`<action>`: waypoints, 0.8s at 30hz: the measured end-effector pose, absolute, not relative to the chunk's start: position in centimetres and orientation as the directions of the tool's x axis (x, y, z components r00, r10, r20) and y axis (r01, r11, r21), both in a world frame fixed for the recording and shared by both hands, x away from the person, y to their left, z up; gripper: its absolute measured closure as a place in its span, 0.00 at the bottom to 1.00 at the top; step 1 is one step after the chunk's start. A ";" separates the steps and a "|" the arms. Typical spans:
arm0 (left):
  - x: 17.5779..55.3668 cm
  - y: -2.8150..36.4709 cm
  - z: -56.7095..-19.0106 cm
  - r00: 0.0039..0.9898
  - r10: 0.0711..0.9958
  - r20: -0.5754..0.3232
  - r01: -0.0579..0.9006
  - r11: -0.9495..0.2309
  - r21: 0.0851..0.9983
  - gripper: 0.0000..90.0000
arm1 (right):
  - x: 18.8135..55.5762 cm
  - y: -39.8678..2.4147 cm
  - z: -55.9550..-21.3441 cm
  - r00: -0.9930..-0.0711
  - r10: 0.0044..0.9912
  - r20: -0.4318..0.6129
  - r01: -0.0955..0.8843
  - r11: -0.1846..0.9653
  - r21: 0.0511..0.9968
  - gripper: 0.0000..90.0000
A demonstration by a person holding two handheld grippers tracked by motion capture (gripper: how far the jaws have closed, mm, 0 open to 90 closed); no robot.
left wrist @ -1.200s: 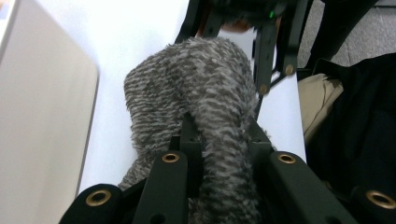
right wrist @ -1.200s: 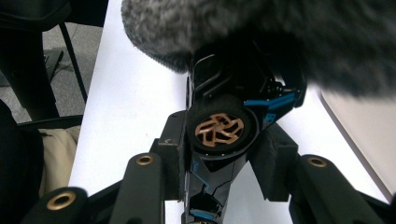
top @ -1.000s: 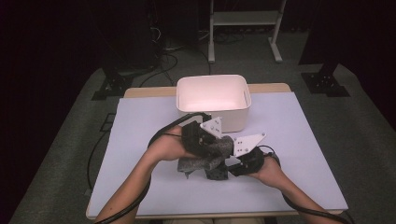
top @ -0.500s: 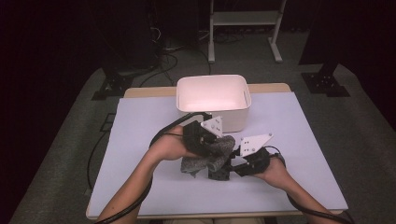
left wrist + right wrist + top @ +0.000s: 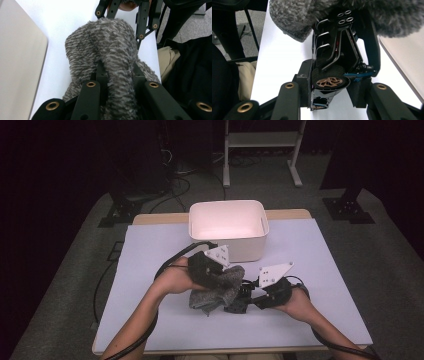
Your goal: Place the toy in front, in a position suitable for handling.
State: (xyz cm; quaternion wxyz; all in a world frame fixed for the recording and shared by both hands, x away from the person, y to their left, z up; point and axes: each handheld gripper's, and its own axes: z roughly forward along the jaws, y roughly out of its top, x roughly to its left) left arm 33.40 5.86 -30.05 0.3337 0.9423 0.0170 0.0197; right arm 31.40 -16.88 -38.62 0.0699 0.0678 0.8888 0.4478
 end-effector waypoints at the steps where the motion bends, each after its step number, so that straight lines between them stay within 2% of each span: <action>1: 33.4 5.9 -30.1 0.999 0.044 0.025 0.018 -0.776 0.631 0.84 | 31.4 -16.9 -38.6 -0.981 0.183 -0.063 0.058 0.592 0.804 0.65; 11: 33.3 5.7 -30.2 0.999 0.041 0.025 0.016 -0.773 0.634 0.84 | 31.5 -16.6 -37.9 -0.983 0.176 -0.056 0.071 0.638 0.767 0.64; 17: 33.3 4.7 -30.2 1.000 0.010 0.025 -0.008 -0.768 0.640 0.84 | 31.8 -16.6 -37.0 -0.984 0.168 -0.055 0.067 0.642 0.764 0.59; 24: 33.1 3.6 -30.1 1.000 -0.012 0.026 -0.026 -0.765 0.643 0.83 | 31.7 -17.1 -36.6 -0.988 0.151 -0.038 0.072 0.659 0.749 0.62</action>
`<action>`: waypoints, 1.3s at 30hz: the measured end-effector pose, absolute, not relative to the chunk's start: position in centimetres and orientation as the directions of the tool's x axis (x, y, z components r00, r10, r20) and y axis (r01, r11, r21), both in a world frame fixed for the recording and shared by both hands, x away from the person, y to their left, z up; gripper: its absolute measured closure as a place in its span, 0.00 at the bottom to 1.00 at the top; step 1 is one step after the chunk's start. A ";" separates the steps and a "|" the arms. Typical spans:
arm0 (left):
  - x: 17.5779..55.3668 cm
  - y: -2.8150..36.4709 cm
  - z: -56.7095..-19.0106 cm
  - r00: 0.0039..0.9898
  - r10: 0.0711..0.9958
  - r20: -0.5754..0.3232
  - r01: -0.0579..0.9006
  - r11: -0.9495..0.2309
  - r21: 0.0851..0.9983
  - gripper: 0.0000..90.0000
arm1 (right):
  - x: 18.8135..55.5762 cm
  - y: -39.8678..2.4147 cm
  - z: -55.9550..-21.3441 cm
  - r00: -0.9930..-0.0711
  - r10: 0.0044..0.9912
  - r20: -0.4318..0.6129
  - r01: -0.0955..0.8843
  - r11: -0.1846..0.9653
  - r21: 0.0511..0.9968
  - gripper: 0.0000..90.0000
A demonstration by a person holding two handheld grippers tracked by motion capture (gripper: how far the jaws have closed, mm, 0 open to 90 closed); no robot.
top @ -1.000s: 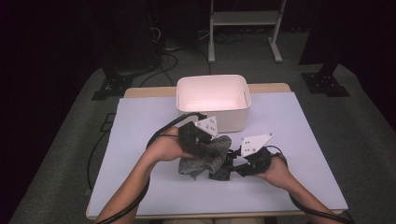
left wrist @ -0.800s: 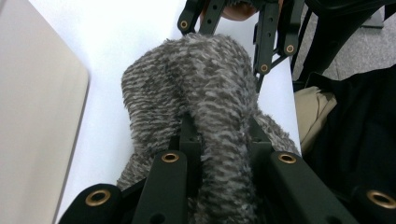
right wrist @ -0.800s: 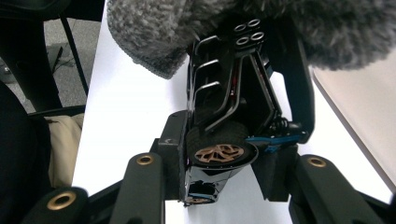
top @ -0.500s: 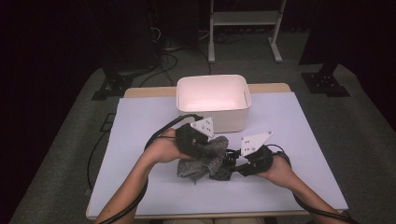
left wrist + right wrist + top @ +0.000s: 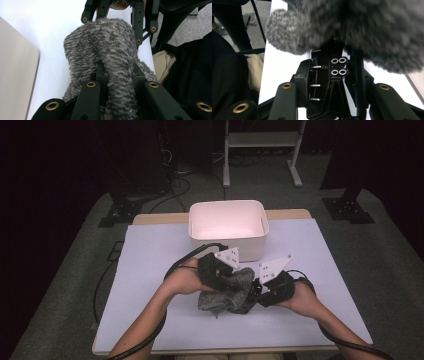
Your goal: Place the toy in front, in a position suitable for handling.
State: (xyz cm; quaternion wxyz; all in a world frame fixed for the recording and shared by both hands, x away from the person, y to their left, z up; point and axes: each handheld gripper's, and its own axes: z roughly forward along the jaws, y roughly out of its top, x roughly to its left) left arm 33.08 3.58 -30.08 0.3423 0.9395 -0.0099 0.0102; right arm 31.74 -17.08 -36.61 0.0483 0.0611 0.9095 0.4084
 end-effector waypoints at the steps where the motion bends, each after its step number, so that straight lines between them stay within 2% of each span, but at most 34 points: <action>1: 33.1 3.6 -30.1 1.000 -0.011 0.025 -0.024 -0.765 0.644 0.83 | 31.6 -17.4 -36.7 -0.988 0.153 -0.035 0.075 0.658 0.749 0.62; 8: 33.2 3.8 -30.2 1.000 -0.003 0.024 -0.018 -0.765 0.644 0.84 | 30.9 -19.6 -37.2 -0.985 0.166 -0.048 0.074 0.658 0.749 0.62; 15: 33.2 3.1 -31.1 1.000 -0.016 0.007 -0.017 -0.773 0.634 0.83 | 30.2 -22.4 -38.5 -0.978 0.209 -0.023 0.120 0.640 0.759 0.62; 19: 33.4 2.7 -31.8 1.000 -0.020 -0.008 -0.010 -0.779 0.627 0.83 | 29.7 -24.2 -39.8 -0.971 0.237 -0.009 0.146 0.628 0.765 0.63; 24: 33.5 2.3 -32.3 0.999 -0.023 -0.027 -0.002 -0.788 0.616 0.83 | 29.1 -26.1 -42.7 -0.963 0.269 0.008 0.192 0.667 0.720 0.63; 26: 33.5 2.1 -32.4 0.999 -0.025 -0.026 -0.004 -0.790 0.613 0.83 | 29.0 -26.7 -43.4 -0.959 0.280 0.033 0.209 0.628 0.750 0.63; 31: 33.5 2.2 -32.4 0.999 -0.021 -0.024 -0.001 -0.786 0.618 0.83 | 29.2 -26.1 -42.9 -0.963 0.268 0.024 0.204 0.671 0.713 0.61; 33: 33.5 2.3 -32.4 1.000 -0.020 -0.023 -0.001 -0.787 0.617 0.83 | 29.4 -25.2 -42.8 -0.967 0.253 0.022 0.197 0.691 0.696 0.55; 35: 33.3 2.5 -32.4 1.000 -0.014 -0.027 0.005 -0.786 0.618 0.83 | 29.8 -23.9 -42.9 -0.973 0.230 0.016 0.183 0.729 0.659 0.53; 39: 33.4 3.4 -32.6 1.000 -0.004 -0.027 0.013 -0.788 0.615 0.83 | 30.0 -22.0 -43.5 -0.975 0.220 -0.034 0.157 0.786 0.598 0.60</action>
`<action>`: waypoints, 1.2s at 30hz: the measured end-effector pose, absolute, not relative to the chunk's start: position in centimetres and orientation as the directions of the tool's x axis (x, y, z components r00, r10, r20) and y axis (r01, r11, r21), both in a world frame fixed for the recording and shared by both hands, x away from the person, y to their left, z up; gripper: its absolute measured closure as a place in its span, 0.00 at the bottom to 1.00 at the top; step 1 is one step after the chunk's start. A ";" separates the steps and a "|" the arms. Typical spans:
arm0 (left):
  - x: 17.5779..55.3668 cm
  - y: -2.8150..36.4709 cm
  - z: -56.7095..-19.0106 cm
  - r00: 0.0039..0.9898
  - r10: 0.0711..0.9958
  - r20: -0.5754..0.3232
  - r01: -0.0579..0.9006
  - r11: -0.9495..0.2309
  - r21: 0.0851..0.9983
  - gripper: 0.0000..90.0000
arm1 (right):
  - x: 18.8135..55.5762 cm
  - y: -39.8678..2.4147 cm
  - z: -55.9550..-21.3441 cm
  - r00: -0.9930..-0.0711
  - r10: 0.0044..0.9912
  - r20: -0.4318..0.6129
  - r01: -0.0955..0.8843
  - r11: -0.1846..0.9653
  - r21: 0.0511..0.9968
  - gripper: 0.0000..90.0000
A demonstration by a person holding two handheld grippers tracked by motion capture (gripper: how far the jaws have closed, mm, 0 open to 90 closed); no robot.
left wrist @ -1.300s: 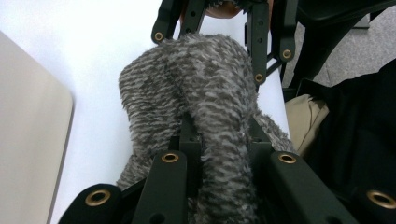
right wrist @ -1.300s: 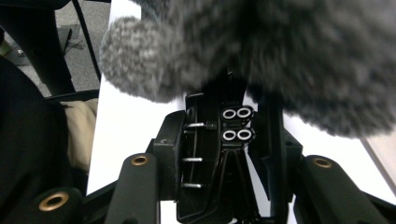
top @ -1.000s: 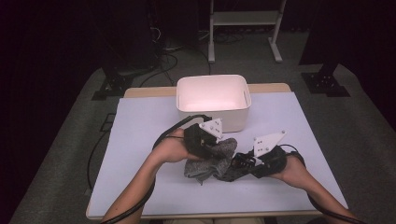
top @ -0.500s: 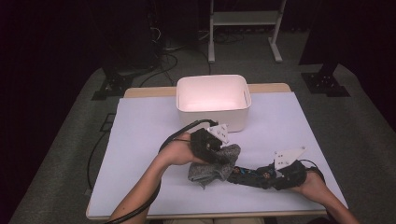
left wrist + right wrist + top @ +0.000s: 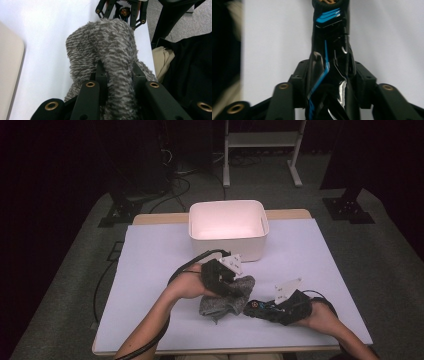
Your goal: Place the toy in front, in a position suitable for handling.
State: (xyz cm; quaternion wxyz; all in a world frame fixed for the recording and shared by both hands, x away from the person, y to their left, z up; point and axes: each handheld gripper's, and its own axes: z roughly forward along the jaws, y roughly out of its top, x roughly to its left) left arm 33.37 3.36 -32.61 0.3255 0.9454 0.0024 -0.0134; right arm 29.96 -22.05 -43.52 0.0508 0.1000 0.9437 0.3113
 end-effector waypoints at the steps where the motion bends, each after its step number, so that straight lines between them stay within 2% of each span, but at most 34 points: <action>1: 33.4 3.6 -32.7 1.000 0.003 -0.029 0.020 -0.787 0.616 0.83 | 30.0 -21.9 -43.4 -0.975 0.216 -0.044 0.148 0.790 0.595 0.61; 7: 33.5 5.4 -32.7 0.999 0.040 -0.033 0.052 -0.780 0.624 0.83 | 30.3 -21.3 -43.3 -0.980 0.193 -0.050 0.120 0.773 0.623 0.62; 13: 33.7 8.2 -32.1 0.995 0.092 -0.032 0.091 -0.771 0.630 0.83 | 32.5 -17.2 -42.1 -0.989 0.137 -0.060 0.068 0.766 0.639 0.62; 16: 33.9 10.1 -32.2 0.991 0.130 -0.032 0.121 -0.762 0.636 0.83 | 34.0 -14.8 -42.0 -0.993 0.104 -0.051 0.047 0.764 0.643 0.62; 21: 34.6 13.5 -33.2 0.973 0.225 -0.042 0.199 -0.739 0.644 0.83 | 36.1 -12.5 -42.5 -0.994 0.106 -0.025 0.064 0.751 0.657 0.61; 26: 35.1 16.1 -34.6 0.955 0.288 -0.073 0.265 -0.714 0.648 0.83 | 36.2 -11.6 -43.7 -0.994 0.103 -0.027 0.061 0.760 0.647 0.61; 31: 35.0 17.1 -35.4 0.947 0.310 -0.086 0.291 -0.710 0.642 0.82 | 35.9 -12.0 -43.6 -0.990 0.121 0.065 0.133 0.727 0.674 0.52; 36: 34.8 17.1 -35.5 0.949 0.302 -0.088 0.287 -0.715 0.638 0.81 | 35.0 -12.0 -43.2 -0.989 0.131 0.065 0.141 0.722 0.677 0.45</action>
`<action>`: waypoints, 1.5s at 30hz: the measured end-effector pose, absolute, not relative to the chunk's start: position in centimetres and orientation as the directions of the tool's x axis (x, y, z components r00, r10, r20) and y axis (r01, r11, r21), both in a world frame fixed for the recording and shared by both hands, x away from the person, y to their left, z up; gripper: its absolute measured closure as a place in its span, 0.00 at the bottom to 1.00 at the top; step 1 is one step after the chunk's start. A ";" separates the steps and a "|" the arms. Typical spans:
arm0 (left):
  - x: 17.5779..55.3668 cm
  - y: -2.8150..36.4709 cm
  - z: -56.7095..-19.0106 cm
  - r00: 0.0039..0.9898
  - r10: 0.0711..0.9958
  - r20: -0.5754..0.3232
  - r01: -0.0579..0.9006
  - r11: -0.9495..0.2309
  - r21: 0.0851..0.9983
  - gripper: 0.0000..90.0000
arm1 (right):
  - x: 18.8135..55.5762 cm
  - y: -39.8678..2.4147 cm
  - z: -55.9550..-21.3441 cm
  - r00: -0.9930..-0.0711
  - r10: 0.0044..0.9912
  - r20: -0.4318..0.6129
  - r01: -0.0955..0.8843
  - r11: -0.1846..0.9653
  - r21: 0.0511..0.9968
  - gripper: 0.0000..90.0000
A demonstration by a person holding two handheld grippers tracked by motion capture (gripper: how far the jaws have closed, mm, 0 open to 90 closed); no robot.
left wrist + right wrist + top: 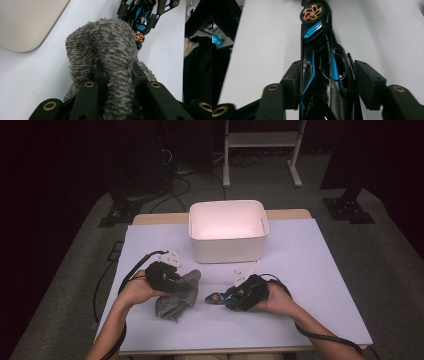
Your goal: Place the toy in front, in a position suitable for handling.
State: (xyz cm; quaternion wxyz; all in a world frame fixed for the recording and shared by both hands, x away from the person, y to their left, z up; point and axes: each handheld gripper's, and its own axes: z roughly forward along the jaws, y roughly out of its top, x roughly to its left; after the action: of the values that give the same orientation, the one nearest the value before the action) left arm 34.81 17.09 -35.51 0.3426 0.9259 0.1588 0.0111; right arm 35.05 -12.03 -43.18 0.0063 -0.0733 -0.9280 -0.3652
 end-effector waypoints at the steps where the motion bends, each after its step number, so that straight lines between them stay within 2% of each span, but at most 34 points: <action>1: 34.8 17.1 -35.5 0.950 0.301 -0.088 0.286 -0.716 0.637 0.81 | 34.9 -12.1 -43.1 -0.988 0.136 0.075 0.151 0.719 0.679 0.44; 20: 34.4 16.5 -36.7 0.953 0.284 -0.107 0.286 -0.725 0.627 0.80 | 32.9 -13.8 -43.5 -0.972 0.207 0.113 0.225 0.666 0.711 0.29; 23: 34.4 16.5 -36.6 0.953 0.283 -0.105 0.285 -0.723 0.629 0.80 | 32.6 -13.8 -43.5 -0.976 0.201 0.085 0.201 0.674 0.711 0.28; 25: 34.4 16.5 -36.6 0.953 0.282 -0.106 0.284 -0.722 0.631 0.80 | 32.6 -13.9 -43.5 -0.973 0.193 0.128 0.225 0.660 0.717 0.27; 28: 34.3 16.4 -36.6 0.954 0.282 -0.105 0.283 -0.722 0.631 0.80 | 32.4 -13.9 -43.8 -0.973 0.196 0.126 0.226 0.669 0.708 0.31; 40: 34.4 16.8 -37.4 0.947 0.299 -0.115 0.301 -0.710 0.636 0.79 | 32.4 -14.4 -44.4 -0.967 0.207 0.147 0.249 0.662 0.707 0.28; 45: 34.7 17.6 -37.3 0.938 0.335 -0.086 0.315 -0.724 0.614 0.79 | 32.3 -14.7 -44.2 -0.968 0.206 0.146 0.247 0.656 0.714 0.28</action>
State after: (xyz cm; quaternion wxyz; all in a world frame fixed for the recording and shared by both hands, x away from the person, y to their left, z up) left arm 34.71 17.60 -37.27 0.3278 0.9283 0.1750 0.0153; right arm 32.31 -14.67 -44.25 0.0259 -0.1243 -0.9095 -0.3959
